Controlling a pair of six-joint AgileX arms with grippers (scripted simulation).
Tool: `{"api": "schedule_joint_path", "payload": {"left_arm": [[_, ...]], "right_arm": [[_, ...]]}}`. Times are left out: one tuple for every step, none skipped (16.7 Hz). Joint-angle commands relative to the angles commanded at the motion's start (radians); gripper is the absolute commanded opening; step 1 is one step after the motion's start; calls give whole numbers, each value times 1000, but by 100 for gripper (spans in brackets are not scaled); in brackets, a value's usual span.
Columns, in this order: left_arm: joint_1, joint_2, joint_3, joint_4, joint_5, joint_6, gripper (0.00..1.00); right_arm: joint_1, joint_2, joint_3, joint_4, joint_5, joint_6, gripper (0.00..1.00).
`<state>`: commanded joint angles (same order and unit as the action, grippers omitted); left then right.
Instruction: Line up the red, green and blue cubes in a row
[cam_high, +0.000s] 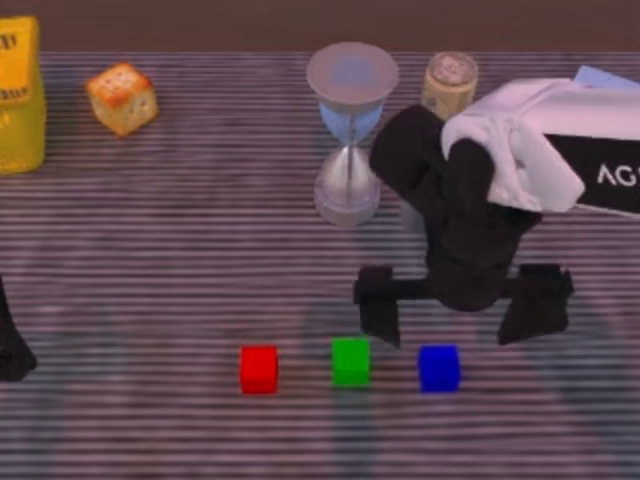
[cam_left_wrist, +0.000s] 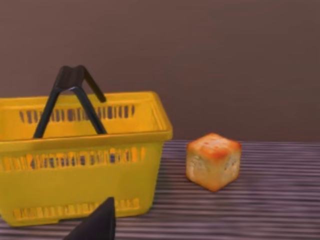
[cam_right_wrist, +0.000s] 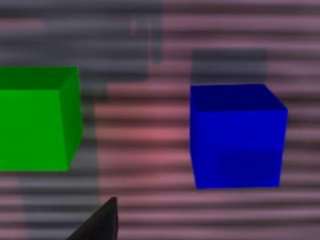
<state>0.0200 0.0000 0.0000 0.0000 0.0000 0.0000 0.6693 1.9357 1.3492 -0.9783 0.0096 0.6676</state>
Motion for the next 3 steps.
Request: {"api": "schedule_joint_path", "payload": {"left_arm": [[0, 0, 0, 0, 0, 0, 100], [0, 0, 0, 0, 0, 0, 100], [0, 0, 0, 0, 0, 0, 100]], "right_arm": [[1, -15, 17, -27, 0, -1, 100], [2, -26, 28, -44, 0, -2, 100], [2, -31, 32, -50, 0, -2, 100]]}}
